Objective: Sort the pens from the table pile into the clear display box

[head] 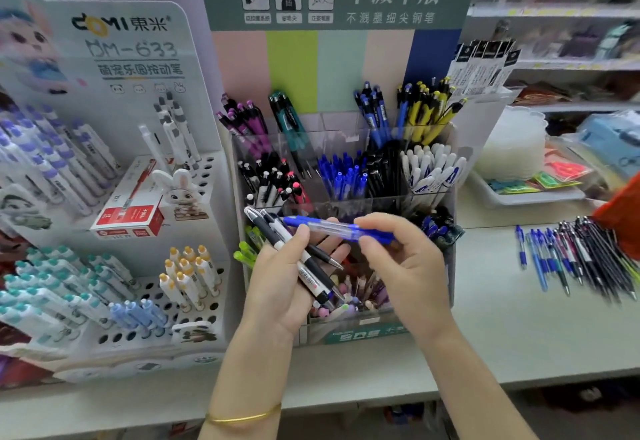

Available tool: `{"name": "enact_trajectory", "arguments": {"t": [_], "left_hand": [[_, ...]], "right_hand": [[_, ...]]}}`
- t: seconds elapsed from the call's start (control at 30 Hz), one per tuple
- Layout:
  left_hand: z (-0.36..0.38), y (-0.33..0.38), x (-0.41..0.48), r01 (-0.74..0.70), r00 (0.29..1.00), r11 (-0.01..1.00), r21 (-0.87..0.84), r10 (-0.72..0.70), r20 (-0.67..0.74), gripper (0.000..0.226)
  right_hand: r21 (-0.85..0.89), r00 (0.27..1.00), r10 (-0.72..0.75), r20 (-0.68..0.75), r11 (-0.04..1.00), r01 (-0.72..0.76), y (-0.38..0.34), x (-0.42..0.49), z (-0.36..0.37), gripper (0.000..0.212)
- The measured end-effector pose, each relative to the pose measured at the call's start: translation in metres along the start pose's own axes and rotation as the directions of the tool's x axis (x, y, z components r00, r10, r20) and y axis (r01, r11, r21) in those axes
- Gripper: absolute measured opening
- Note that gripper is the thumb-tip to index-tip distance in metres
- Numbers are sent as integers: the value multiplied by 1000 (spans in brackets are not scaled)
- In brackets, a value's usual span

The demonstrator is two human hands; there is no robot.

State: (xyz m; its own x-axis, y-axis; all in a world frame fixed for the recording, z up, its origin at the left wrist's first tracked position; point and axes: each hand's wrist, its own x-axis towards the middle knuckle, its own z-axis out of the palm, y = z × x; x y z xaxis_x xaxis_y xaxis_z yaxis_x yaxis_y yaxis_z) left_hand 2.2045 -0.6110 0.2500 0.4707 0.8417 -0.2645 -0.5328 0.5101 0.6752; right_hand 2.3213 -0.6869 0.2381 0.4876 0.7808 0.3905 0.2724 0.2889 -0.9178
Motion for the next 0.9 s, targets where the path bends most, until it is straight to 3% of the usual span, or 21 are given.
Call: {"name": "enact_trajectory", "arguments": {"t": [0.1,0.27,0.37,0.47,0.6,0.73,0.9], "left_hand": [[1,-3,0,-31,998,999,12,32,-49,11],[9,-9,-1,18,999,999,40,-16,-45,15],[11,-14,-1,51,998,994,93,-47,-41,22],[11,-17,0,64,997,991,121,-59,-47,12],[2,-16,5,37,996,985,169,-23,-85,12],[-3,-15,7,46,998,977,210,-37,-48,17],[-3,-12,5,68,997,974,216,-72,11,19]], "right_hand": [[-45,1000,-4,-31,999,3,-5,3,-13,23],[329,985,157,-77,936,-124,-5,0,-14,17],[371,969,204,-142,918,-139,-2,-2,-6,16],[275,960,196,-202,952,-136,-6,3,1,10],[34,951,71,-302,997,-63,-13,36,-7,13],[-264,970,-67,-234,965,3,-10,68,-7,19],[-373,967,-136,-215,927,48,-7,87,3,10]]}}
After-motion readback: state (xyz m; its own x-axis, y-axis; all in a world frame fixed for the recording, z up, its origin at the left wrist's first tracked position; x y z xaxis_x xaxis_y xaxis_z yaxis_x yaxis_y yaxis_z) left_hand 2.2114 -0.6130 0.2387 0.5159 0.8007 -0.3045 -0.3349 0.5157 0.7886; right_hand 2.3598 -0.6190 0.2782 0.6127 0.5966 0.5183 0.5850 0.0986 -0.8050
